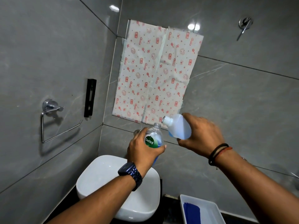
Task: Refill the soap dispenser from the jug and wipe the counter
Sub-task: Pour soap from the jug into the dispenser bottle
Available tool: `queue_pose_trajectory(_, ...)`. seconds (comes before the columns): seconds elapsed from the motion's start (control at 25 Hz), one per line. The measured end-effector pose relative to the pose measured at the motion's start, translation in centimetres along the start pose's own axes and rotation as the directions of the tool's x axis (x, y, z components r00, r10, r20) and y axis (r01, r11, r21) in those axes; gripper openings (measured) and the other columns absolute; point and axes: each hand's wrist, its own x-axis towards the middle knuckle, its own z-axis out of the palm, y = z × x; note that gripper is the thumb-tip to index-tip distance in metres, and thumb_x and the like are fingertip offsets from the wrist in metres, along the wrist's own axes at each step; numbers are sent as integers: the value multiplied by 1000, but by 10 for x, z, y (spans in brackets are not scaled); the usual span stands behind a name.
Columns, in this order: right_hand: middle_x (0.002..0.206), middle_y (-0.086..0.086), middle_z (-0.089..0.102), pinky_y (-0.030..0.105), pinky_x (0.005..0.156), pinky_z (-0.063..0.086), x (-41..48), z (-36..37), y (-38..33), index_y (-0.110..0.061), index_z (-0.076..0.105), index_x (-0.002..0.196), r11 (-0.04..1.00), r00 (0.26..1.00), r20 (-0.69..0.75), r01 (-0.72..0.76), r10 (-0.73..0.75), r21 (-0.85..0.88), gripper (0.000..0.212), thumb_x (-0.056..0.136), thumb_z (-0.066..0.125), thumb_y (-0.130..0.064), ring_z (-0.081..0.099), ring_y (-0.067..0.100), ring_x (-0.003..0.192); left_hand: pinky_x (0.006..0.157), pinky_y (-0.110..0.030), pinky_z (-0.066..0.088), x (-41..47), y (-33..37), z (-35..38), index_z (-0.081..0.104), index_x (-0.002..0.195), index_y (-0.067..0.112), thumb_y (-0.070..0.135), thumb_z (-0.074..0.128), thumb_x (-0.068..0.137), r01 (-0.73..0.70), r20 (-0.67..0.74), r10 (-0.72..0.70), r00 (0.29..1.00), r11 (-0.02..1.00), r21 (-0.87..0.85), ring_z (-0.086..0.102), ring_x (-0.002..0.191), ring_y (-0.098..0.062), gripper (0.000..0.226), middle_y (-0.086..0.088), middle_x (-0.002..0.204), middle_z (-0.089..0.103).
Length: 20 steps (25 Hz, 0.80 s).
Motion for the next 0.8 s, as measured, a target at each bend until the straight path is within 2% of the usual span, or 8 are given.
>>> queue_pose_trajectory(0.32, 105, 1, 66, 36, 69, 48, 3, -5, -4, -26, 44, 123, 998, 999, 11, 37, -37, -51, 69, 62, 72, -43, 58, 28, 86, 71, -35, 56, -1, 8, -5, 57, 111, 32, 49, 84, 50, -13, -7, 13, 1000, 1000, -7, 61, 88, -17, 69, 4, 100, 64)
queue_pose_trajectory(0.68, 108, 2, 66, 39, 74, 48, 4, -9, -3, -26, 42, 127, 996, 999, -22, 33, -35, -87, 73, 63, 74, -42, 58, 28, 90, 80, -30, 53, 2, 12, -3, 55, 122, 26, 45, 84, 52, -35, -28, 35, 999, 999, 12, 59, 98, -15, 79, 3, 113, 64)
queue_pose_trajectory(0.8, 110, 1, 65, 40, 76, 48, 5, -12, -1, -26, 41, 129, 994, 999, -21, 37, -40, -103, 75, 64, 74, -43, 58, 28, 92, 78, -26, 50, 1, 13, -2, 54, 125, 25, 44, 85, 52, -34, -32, 34, 999, 999, 3, 58, 99, -14, 81, 2, 115, 63)
